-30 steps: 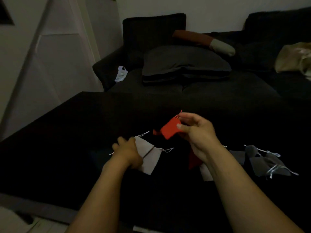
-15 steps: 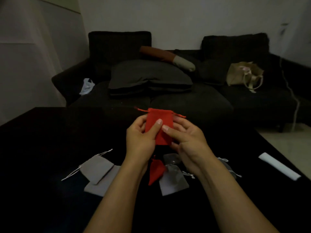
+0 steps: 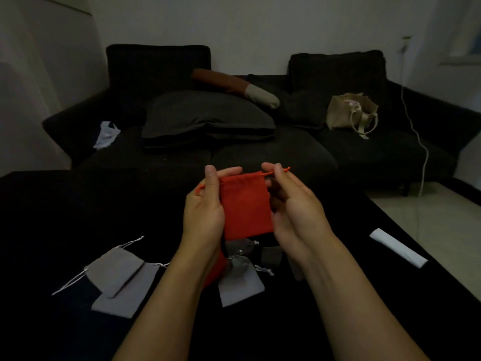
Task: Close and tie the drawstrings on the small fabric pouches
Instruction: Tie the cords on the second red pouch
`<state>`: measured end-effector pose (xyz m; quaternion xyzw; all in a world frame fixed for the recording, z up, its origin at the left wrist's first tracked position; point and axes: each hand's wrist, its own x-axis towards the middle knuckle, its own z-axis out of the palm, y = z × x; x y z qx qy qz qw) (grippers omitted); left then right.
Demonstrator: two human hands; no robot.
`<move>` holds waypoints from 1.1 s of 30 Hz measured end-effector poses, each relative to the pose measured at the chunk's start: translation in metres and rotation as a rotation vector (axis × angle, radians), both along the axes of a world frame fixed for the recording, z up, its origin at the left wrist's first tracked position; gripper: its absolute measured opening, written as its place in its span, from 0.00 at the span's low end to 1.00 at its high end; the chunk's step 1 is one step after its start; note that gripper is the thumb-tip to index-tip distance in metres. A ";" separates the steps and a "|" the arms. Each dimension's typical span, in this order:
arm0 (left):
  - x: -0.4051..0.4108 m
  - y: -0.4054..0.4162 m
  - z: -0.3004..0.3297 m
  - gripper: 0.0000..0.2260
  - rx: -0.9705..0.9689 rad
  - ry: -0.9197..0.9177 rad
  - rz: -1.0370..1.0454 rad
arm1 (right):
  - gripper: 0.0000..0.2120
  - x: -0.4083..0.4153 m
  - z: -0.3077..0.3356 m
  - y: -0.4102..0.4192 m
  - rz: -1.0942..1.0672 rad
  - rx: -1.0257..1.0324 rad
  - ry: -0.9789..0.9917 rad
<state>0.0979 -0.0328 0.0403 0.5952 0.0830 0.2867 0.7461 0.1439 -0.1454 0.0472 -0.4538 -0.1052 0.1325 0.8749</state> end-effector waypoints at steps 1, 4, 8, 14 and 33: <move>0.000 0.001 0.000 0.22 -0.030 0.000 -0.019 | 0.10 0.001 0.000 0.000 0.006 0.049 0.039; -0.003 0.003 -0.004 0.21 0.057 0.019 -0.034 | 0.10 0.005 0.000 0.001 0.015 0.147 0.111; -0.002 0.010 -0.009 0.21 0.353 0.054 0.081 | 0.11 0.007 -0.002 0.000 0.017 0.115 0.112; 0.004 0.020 -0.007 0.25 0.209 0.023 0.343 | 0.13 0.011 0.002 -0.011 -0.055 0.218 0.121; -0.003 0.023 0.001 0.11 -0.178 -0.121 -0.229 | 0.09 -0.001 0.007 0.004 0.091 0.309 0.208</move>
